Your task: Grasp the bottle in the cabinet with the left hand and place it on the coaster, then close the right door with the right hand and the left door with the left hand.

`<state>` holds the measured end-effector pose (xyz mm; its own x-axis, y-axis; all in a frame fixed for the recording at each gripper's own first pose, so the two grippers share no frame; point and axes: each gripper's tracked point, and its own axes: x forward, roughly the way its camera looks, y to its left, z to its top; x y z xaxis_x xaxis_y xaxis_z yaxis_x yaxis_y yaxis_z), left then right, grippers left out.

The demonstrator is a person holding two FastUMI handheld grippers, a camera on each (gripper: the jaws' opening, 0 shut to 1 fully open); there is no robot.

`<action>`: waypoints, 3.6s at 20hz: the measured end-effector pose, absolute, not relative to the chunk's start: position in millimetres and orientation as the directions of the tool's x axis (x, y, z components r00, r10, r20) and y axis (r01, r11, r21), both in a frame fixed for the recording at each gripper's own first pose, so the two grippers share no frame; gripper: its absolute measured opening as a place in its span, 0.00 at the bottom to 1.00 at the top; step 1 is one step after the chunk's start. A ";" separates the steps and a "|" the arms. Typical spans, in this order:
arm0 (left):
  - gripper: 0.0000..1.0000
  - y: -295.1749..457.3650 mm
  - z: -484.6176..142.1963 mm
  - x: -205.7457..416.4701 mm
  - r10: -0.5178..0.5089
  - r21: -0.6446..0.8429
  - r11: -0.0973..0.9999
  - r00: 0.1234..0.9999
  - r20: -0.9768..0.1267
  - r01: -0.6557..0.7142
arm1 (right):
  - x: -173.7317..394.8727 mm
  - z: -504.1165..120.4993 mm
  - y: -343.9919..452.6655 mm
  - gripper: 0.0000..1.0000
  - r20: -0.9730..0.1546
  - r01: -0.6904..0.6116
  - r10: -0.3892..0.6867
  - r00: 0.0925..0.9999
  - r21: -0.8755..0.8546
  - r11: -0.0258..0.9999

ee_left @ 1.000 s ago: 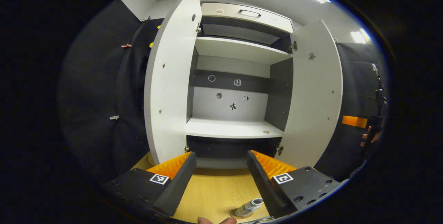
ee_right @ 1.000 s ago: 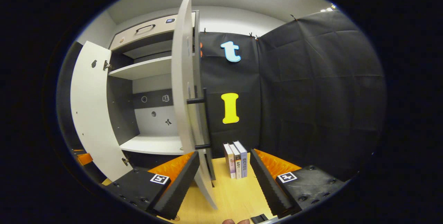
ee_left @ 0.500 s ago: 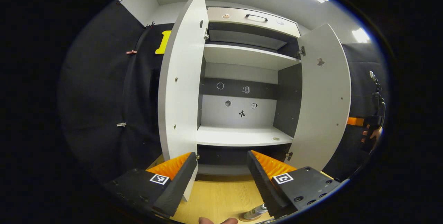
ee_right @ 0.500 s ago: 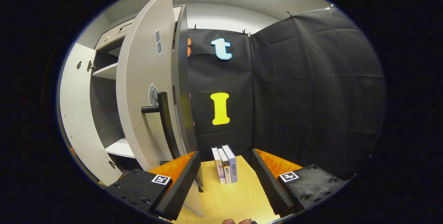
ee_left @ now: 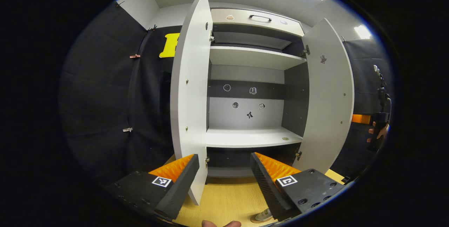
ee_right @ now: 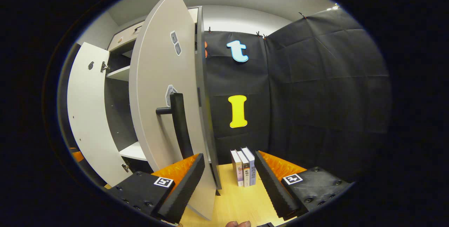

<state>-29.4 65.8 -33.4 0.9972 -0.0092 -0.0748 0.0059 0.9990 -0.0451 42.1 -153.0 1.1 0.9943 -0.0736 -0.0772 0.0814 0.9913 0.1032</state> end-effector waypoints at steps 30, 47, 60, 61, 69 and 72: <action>0.93 168.9 -11.4 -44.8 0.133 -0.008 0.991 0.990 -0.053 -0.133 | 111.0 -5.6 15.0 0.97 -0.053 -0.145 0.151 0.987 0.098 0.984; 0.93 244.9 -14.0 24.7 0.216 0.005 0.976 0.975 -0.042 -0.216 | 68.0 0.8 7.4 0.98 -0.072 -0.138 0.146 0.987 0.105 0.985; 0.93 170.9 -14.2 25.9 0.087 -0.015 0.996 0.995 -0.049 -0.088 | 61.0 10.6 -9.4 0.98 -0.075 -0.136 0.157 0.985 0.226 0.965; 0.93 161.8 -14.6 28.0 0.071 -0.020 0.997 0.996 -0.048 -0.072 | 60.3 12.9 -12.1 0.98 -0.071 -0.133 0.153 0.986 0.231 0.964; 0.93 88.7 -15.8 57.4 -0.031 -0.029 0.999 0.999 -0.038 0.030 | 51.4 15.3 -33.8 0.98 -0.069 -0.098 0.108 0.992 0.140 0.985; 0.93 66.8 -15.6 75.9 -0.054 -0.046 0.998 0.998 -0.037 0.053 | 50.8 15.1 -35.9 0.98 -0.073 -0.096 0.104 0.992 0.107 0.990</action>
